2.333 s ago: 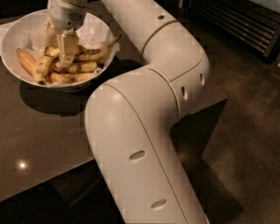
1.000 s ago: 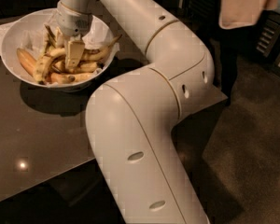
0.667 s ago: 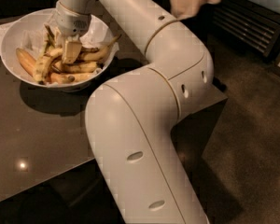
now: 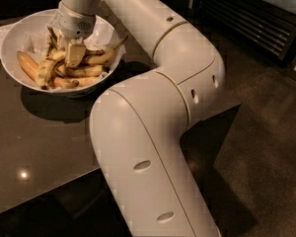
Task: Pick banana from white bowl
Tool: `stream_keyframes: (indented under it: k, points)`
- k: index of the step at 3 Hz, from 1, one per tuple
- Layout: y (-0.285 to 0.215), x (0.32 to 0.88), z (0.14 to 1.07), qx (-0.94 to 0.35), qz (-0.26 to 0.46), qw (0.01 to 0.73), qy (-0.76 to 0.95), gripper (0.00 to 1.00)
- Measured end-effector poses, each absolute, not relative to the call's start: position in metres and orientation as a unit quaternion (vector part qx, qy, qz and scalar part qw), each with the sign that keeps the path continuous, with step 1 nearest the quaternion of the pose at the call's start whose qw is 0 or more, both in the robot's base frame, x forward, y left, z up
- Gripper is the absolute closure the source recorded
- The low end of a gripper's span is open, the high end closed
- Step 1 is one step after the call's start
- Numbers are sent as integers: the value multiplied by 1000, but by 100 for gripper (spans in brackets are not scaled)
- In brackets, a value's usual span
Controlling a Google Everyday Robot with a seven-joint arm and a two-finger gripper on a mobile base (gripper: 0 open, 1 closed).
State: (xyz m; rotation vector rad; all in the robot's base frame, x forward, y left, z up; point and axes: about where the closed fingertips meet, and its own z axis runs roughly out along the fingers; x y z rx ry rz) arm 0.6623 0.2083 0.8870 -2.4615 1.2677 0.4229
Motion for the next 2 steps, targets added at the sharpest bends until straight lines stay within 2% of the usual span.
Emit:
stream_keyframes:
  k: [2]
  points:
    - [208, 663, 926, -840, 148, 237, 466, 100]
